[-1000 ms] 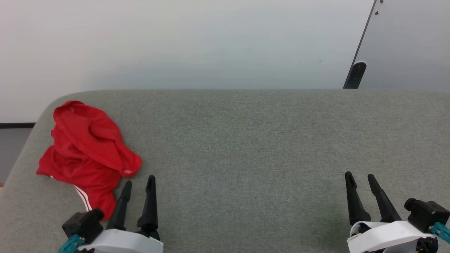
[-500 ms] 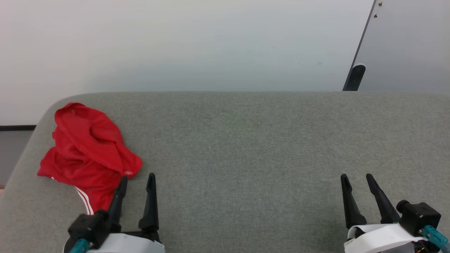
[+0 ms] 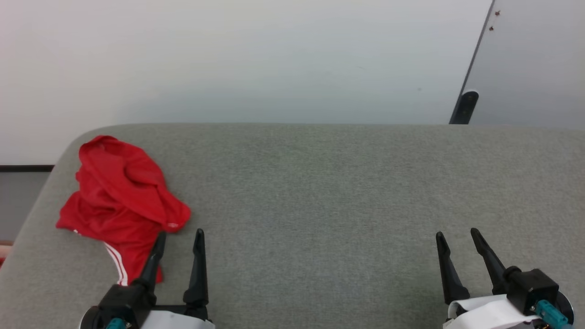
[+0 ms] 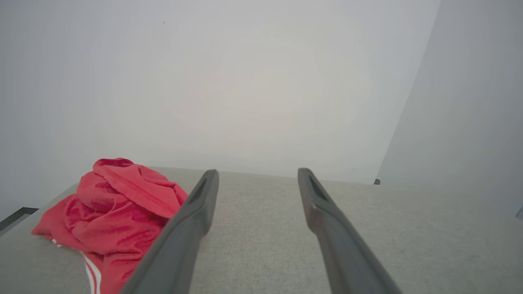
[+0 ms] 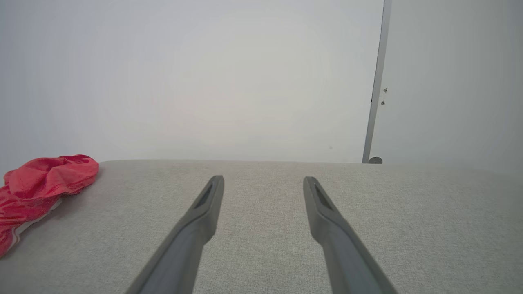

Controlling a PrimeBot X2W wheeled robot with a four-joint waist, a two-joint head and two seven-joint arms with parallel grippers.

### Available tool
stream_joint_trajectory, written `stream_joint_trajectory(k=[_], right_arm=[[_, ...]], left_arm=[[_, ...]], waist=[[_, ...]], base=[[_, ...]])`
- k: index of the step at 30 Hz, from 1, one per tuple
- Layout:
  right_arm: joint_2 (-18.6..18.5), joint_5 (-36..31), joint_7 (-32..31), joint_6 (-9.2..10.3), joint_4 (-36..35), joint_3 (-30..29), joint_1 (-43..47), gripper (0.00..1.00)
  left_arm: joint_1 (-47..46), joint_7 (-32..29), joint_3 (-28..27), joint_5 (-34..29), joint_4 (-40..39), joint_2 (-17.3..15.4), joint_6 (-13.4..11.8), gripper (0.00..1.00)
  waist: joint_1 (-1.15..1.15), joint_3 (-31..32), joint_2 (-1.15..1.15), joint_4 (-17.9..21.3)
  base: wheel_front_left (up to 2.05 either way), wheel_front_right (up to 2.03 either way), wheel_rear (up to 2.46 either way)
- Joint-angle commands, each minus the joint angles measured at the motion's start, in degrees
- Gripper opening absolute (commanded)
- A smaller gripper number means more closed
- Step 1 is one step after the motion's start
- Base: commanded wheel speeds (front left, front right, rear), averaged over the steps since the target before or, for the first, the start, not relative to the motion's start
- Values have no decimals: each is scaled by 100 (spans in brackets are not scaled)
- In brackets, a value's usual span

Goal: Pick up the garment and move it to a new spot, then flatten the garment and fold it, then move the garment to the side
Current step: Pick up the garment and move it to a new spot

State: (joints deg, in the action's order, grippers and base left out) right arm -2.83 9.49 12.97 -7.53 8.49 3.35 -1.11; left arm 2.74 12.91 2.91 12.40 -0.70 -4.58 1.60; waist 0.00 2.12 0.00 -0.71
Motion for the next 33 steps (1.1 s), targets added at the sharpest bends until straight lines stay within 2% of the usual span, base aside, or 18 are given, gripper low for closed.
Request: stream_joint_trajectory(k=[1,8,19,23,25,28,33], right_arm=[[-6,-123,42,7,-48,13,67,100],[-6,-443,120,7,-1,170,144,100],[-5,-721,228,8,94,710,113,100],[-8,-591,221,8,151,799,119,100],[-6,-542,221,8,156,762,137,100],[-5,-546,221,8,165,747,150,100],[-8,-703,184,8,146,723,43,100]], left_arm=[[24,46,-15,-134,-6,-6,43,100],[-2,122,-154,-367,268,-20,5,100],[75,229,-543,-695,552,-224,-108,100],[130,223,-573,-656,587,-251,-106,100],[117,217,-606,-621,627,-238,-156,100],[-37,44,-665,-407,679,-221,-83,100],[-557,-744,-819,131,678,-347,145,100]], waist=[[0,31,0,-59],[0,187,0,-480],[0,504,0,-1711],[0,574,0,-2056],[0,579,0,-2166],[0,540,0,-2214],[0,286,0,-2060]], base=[[0,0,0],[0,0,0],[0,0,0],[0,0,0],[0,0,0],[0,0,0],[0,0,0]])
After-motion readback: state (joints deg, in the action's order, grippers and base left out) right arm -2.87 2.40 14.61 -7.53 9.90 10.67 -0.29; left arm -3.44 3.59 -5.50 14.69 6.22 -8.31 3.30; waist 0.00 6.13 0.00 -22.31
